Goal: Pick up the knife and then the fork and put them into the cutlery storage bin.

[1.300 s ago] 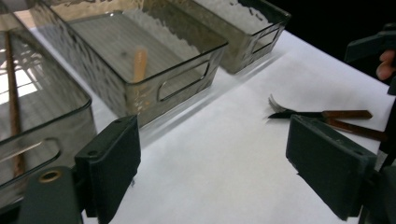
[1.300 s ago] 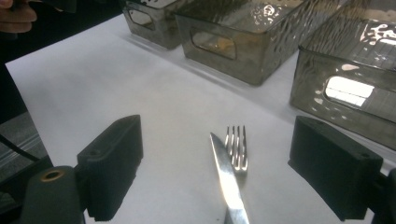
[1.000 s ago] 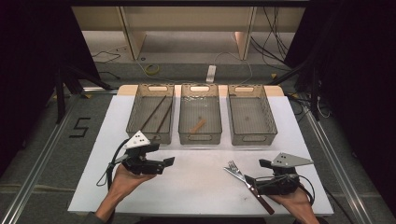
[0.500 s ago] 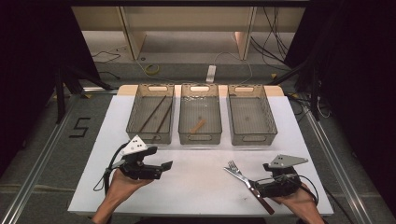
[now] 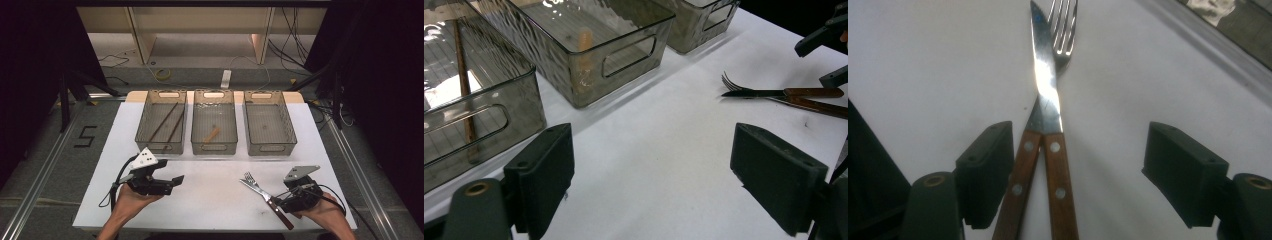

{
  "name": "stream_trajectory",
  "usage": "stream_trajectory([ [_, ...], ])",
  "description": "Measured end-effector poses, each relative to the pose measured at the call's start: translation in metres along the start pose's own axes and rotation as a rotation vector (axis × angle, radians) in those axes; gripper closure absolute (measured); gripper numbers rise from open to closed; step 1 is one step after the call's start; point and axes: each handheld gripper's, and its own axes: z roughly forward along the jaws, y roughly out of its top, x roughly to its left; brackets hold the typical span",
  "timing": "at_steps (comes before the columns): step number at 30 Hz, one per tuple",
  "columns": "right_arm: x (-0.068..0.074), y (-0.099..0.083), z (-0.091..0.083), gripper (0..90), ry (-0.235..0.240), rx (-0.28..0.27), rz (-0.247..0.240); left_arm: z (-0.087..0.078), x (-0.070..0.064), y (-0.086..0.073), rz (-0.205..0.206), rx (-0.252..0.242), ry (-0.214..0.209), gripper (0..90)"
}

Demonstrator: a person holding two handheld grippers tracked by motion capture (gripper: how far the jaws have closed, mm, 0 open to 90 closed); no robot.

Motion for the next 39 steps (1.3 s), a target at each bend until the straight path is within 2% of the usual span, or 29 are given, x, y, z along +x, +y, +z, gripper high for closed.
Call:
stream_trajectory([
  [4,-0.002,0.000,-0.002,36.4,0.007,0.056,-0.008,-0.001,-0.001,-0.001,0.002,-0.002,-0.004,17.3],
  [10,-0.001,0.000,-0.001,41.2,0.015,0.105,-0.025,-0.003,0.000,-0.001,-0.009,-0.026,-0.011,17.0],
  [14,0.000,0.001,0.003,44.3,0.012,0.159,-0.039,-0.005,0.001,-0.002,-0.015,-0.036,0.000,17.0],
  [23,0.001,0.003,0.011,52.7,0.021,0.252,-0.061,-0.006,0.004,-0.002,-0.036,-0.065,-0.007,16.2],
  [39,0.004,0.008,0.023,68.4,0.048,0.321,-0.093,-0.007,0.006,-0.002,-0.041,-0.076,0.004,15.8],
])
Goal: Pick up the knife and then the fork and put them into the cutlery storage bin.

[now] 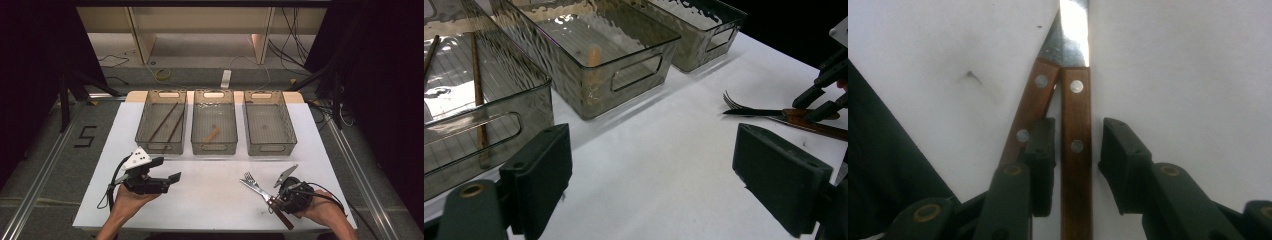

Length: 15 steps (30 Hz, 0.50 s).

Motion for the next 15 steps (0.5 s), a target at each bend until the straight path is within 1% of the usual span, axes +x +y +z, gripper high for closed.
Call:
stream_trajectory([
  [3,0.0014,0.0021,0.0016,70.7,-0.011,0.017,-0.002,0.0004,-0.0006,0.0000,0.005,0.004,-0.001,15.8],
  [8,0.0018,0.0046,0.0021,74.5,-0.013,0.023,-0.006,0.0001,-0.0001,0.0001,0.002,0.002,-0.002,15.8],
  [10,0.0026,0.0056,0.0021,74.9,-0.012,0.036,0.002,0.0000,0.0003,0.0000,-0.002,0.002,-0.001,15.8],
  [15,0.0013,0.0069,0.0026,75.6,-0.006,0.040,0.003,0.0006,-0.0003,0.0002,0.006,0.011,0.000,15.8],
])
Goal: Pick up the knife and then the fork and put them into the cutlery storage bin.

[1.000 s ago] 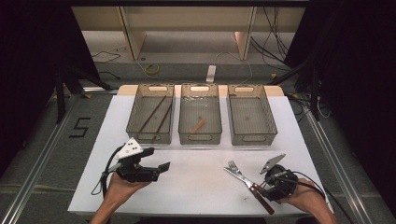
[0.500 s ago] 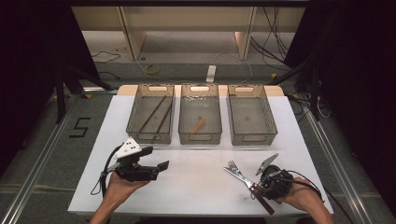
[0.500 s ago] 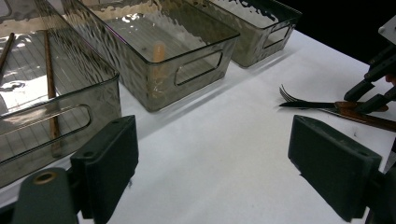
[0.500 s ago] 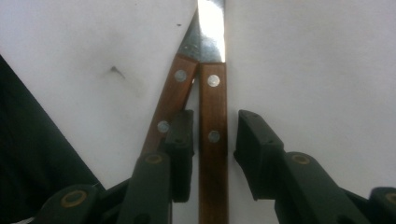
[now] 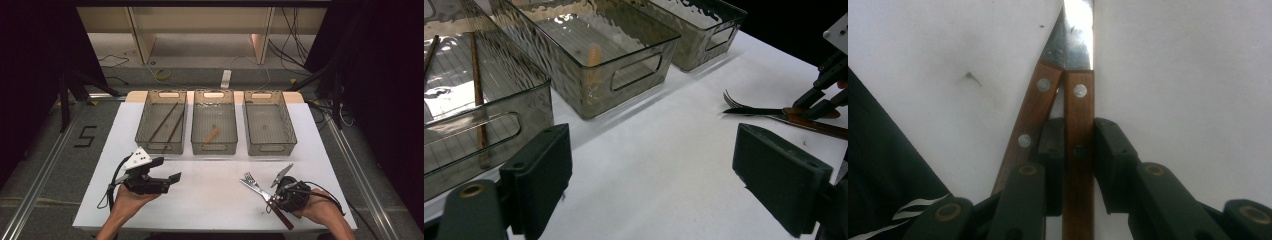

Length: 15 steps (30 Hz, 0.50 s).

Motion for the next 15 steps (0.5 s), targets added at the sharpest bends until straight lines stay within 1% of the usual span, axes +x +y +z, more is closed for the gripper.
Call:
stream_trajectory([
  [9,0.0000,0.0022,-0.0002,76.6,0.001,0.016,-0.023,-0.0005,0.0007,-0.0001,0.000,-0.003,0.004,15.8],
  [15,0.0024,0.0034,-0.0007,76.9,-0.018,0.025,-0.042,-0.0012,0.0017,-0.0001,-0.004,-0.008,0.010,15.8],
])
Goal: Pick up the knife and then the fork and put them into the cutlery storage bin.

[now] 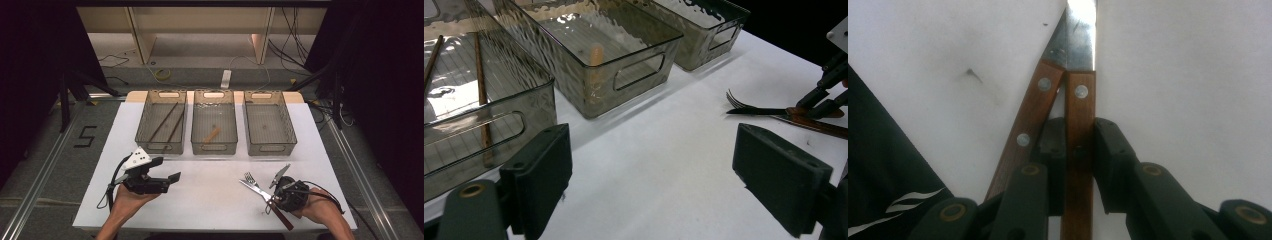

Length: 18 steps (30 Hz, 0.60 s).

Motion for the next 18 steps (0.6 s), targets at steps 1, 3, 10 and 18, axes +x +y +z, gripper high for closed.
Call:
stream_trajectory([
  [1,0.000,0.000,0.000,76.9,0.000,-0.002,-0.001,0.000,0.000,0.000,-0.001,-0.002,0.001,15.8],
  [3,0.000,-0.001,-0.001,77.0,-0.001,-0.007,-0.007,-0.001,0.000,0.000,-0.001,-0.006,0.001,15.8],
  [10,-0.003,-0.005,-0.006,77.2,0.001,-0.056,-0.007,-0.001,0.000,0.000,0.000,-0.006,0.001,15.8],
  [18,-0.005,-0.006,-0.014,77.3,-0.009,-0.125,0.015,-0.001,0.001,0.000,-0.001,-0.005,0.007,15.8],
])
